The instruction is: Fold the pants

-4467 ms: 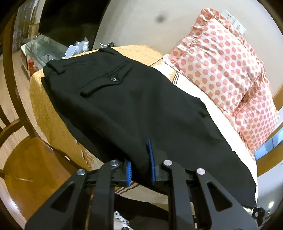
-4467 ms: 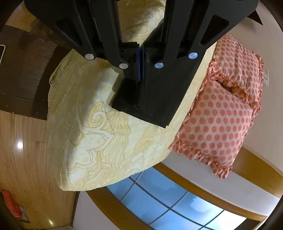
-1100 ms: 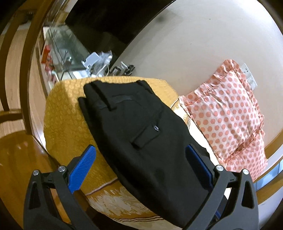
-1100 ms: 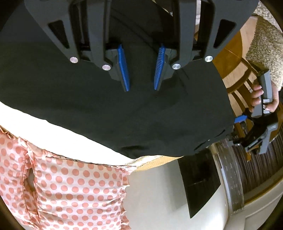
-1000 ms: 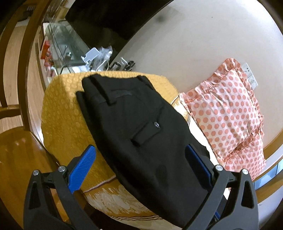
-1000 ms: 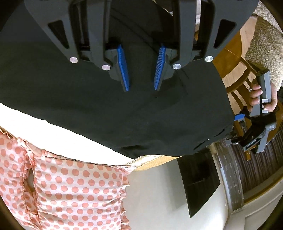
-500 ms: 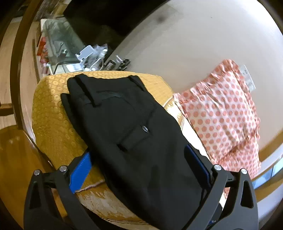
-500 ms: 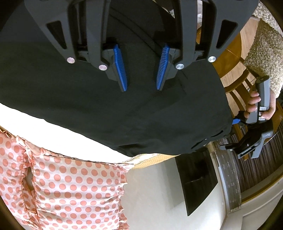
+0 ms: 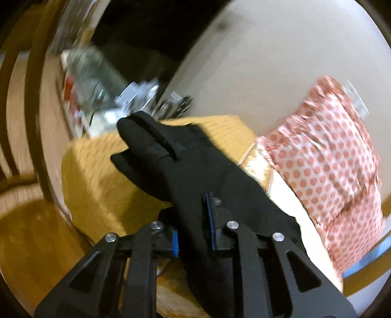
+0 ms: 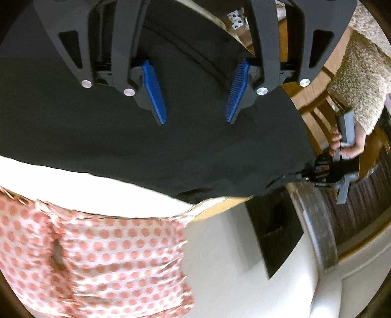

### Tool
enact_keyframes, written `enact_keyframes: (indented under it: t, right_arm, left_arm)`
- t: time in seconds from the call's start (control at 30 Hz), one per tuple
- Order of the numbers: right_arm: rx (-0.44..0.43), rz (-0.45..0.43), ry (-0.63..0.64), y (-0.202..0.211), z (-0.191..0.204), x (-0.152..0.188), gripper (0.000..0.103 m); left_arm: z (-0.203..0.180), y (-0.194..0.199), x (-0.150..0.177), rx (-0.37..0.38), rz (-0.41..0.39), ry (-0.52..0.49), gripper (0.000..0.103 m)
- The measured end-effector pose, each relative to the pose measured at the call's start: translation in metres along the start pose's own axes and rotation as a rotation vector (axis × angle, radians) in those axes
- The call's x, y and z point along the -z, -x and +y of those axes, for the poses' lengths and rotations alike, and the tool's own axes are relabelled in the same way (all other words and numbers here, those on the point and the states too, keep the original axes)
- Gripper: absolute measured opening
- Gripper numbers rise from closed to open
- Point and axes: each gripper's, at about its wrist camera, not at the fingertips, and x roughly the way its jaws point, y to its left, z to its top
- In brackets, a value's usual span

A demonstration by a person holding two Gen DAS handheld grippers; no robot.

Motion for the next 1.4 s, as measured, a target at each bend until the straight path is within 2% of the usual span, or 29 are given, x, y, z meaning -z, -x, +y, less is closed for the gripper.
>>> enact_keyframes:
  t: [0.1,0.23,0.37,0.47,0.6,0.67,0.7,0.73,0.77,0.83,0.87,1.03,1.1,1.17,1.3,1.33,1.4]
  right_arm:
    - [0.047,-0.049,-0.042,0.023,-0.02,0.0,0.059]
    - [0.115,-0.099,-0.105,0.052,-0.048,0.005,0.059]
    - [0.185,-0.146,-0.192,0.08,-0.078,0.011,0.059]
    - [0.252,-0.181,-0.257,0.105,-0.098,0.019,0.059]
    - [0.329,-0.213,-0.312,0.129,-0.118,0.03,0.059]
    - [0.363,-0.223,-0.341,0.138,-0.127,0.036,0.059]
    - [0.379,-0.226,-0.362,0.143,-0.133,0.039,0.059]
    - [0.39,-0.227,-0.379,0.146,-0.138,0.042,0.059]
    - [0.401,-0.226,-0.393,0.148,-0.141,0.045,0.059]
    - [0.422,-0.218,-0.415,0.152,-0.148,0.049,0.059]
    - [0.428,-0.217,-0.418,0.154,-0.149,0.05,0.059]
    - [0.441,-0.217,-0.442,0.159,-0.157,0.056,0.059]
    - [0.441,-0.224,-0.444,0.161,-0.156,0.057,0.059]
    - [0.448,-0.227,-0.438,0.162,-0.154,0.057,0.06]
    - [0.472,-0.244,-0.441,0.168,-0.154,0.055,0.06]
    - [0.477,-0.252,-0.445,0.171,-0.155,0.054,0.06]
    - [0.487,-0.264,-0.445,0.177,-0.156,0.051,0.06]
  left_arm:
    - [-0.04,0.013,-0.004,0.021,-0.042,-0.112,0.015]
    - [-0.108,0.022,0.001,0.08,-0.053,-0.274,0.014]
    - [-0.188,0.036,0.03,0.2,-0.057,-0.457,0.014]
    - [-0.252,0.055,0.071,0.349,-0.051,-0.608,0.014]
    - [-0.307,0.073,0.143,0.546,0.011,-0.77,0.012]
    - [-0.322,0.073,0.185,0.629,0.086,-0.848,0.012]
    - [-0.329,0.068,0.216,0.66,0.15,-0.903,0.012]
    - [-0.331,0.062,0.238,0.668,0.199,-0.943,0.012]
    - [-0.332,0.049,0.267,0.664,0.285,-0.99,0.011]
    - [-0.328,0.026,0.296,0.666,0.43,-0.997,0.011]
    - [-0.324,0.019,0.306,0.663,0.462,-0.994,0.011]
    - [-0.328,0.025,0.292,0.671,0.383,-0.965,0.011]
    - [-0.331,0.035,0.285,0.674,0.326,-0.954,0.011]
    - [-0.334,0.041,0.292,0.667,0.304,-0.985,0.011]
    - [-0.324,0.029,0.328,0.639,0.396,-1.04,0.012]
    - [-0.32,0.027,0.335,0.635,0.403,-1.044,0.013]
    - [-0.316,0.026,0.344,0.628,0.381,-1.066,0.02]
